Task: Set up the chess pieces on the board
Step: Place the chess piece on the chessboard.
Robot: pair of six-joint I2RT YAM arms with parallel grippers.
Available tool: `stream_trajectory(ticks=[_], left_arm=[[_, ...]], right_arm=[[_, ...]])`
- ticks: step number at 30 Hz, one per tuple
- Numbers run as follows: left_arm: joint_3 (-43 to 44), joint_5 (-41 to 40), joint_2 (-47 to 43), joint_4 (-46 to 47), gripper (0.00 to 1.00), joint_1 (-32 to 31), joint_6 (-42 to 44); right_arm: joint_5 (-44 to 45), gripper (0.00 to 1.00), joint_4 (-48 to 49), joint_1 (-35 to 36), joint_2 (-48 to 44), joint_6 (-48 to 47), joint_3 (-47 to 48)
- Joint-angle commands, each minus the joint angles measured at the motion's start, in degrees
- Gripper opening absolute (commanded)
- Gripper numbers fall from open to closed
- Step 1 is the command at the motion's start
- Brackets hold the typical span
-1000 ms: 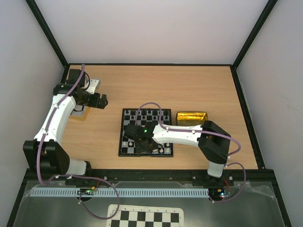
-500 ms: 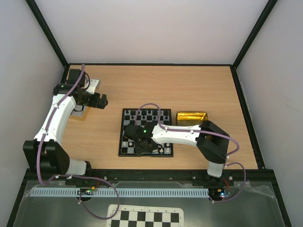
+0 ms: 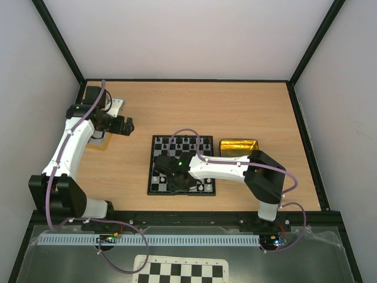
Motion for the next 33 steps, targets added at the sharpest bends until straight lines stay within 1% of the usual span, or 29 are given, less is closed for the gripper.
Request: stream_trajectory(ticks=[1,14,21,33], left_arm=[[-0.13,-0.18,-0.87,-0.13,0.99,0.13,-0.14],[-0.3,0.0,-1.48,-0.33,0.99,0.31,-0.17],[-0.46,0.07,-1.88,-0.38,0.99,0.42,-0.16],[-0.51,0.09,-2.46,-0.68,0.99,0.49,-0.06]], right_arm=[[0.23,0.04,-0.08,-0.17,1.03,-0.59,0.25],[0.45,0.13,-0.37,-0.17,0.69,-0.32,0.4],[0.43,0.17,-0.39,-0.17,0.53,-0.15,0.51],[0.23,0.17,-0.6,-0.08,0.41,-0.54,1.38]])
